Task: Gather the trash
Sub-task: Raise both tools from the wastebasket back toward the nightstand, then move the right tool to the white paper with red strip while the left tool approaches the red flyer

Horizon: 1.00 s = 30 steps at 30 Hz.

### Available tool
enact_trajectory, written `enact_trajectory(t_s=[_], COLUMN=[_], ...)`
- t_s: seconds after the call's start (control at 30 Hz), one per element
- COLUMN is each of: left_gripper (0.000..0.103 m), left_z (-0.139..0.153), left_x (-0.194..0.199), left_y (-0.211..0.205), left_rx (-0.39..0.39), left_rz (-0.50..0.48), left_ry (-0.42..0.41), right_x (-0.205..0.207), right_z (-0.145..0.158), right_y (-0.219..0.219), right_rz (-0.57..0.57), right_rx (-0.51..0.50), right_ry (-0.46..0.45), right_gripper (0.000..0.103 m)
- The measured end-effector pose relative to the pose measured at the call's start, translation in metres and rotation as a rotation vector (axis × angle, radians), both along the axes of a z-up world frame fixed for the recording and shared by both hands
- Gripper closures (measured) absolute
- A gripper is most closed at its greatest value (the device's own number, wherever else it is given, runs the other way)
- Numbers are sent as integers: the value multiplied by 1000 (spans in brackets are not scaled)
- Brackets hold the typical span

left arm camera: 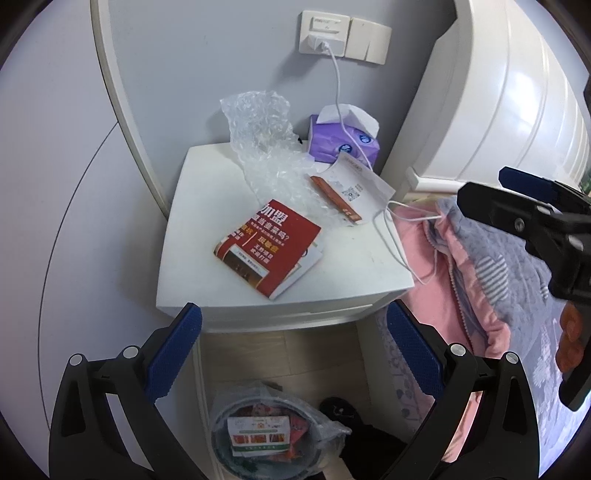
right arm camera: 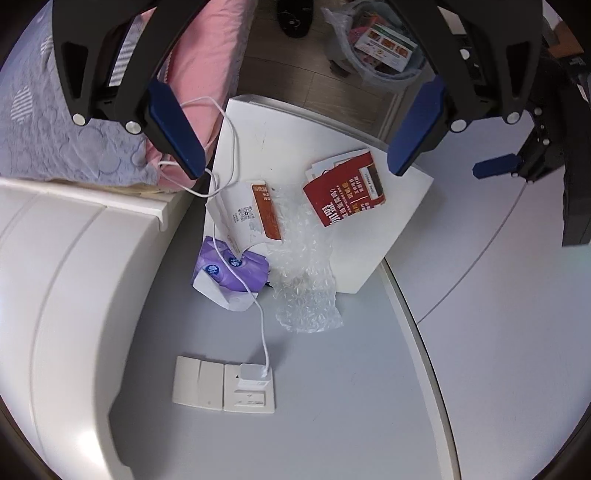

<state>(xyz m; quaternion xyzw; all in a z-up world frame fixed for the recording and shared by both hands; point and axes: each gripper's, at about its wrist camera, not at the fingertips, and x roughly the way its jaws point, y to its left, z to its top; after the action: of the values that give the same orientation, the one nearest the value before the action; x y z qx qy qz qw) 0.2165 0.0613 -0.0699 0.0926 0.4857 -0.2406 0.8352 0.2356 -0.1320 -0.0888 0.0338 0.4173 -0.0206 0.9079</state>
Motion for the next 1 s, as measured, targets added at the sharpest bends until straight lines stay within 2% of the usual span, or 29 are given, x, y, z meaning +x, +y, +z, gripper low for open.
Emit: enact_trajectory(t_s=[0.2, 0.43, 0.77, 1.0], left_gripper=[6, 6, 6, 6], left_z=[-14, -28, -57, -88], left_x=[20, 39, 77, 106], left_y=[-7, -25, -48, -54], left_rx=[7, 31, 39, 38], left_rz=[-6, -39, -64, -83], left_ry=[19, 23, 32, 52], right_x=[22, 47, 95, 125], right_z=[-19, -41, -80, -107], right_y=[-11, -26, -34, -37], right_rz=[-21, -62, -38, -23], right_rx=[24, -19, -33, -41], right_ry=[43, 76, 150, 192], right_gripper=[7, 7, 7, 7])
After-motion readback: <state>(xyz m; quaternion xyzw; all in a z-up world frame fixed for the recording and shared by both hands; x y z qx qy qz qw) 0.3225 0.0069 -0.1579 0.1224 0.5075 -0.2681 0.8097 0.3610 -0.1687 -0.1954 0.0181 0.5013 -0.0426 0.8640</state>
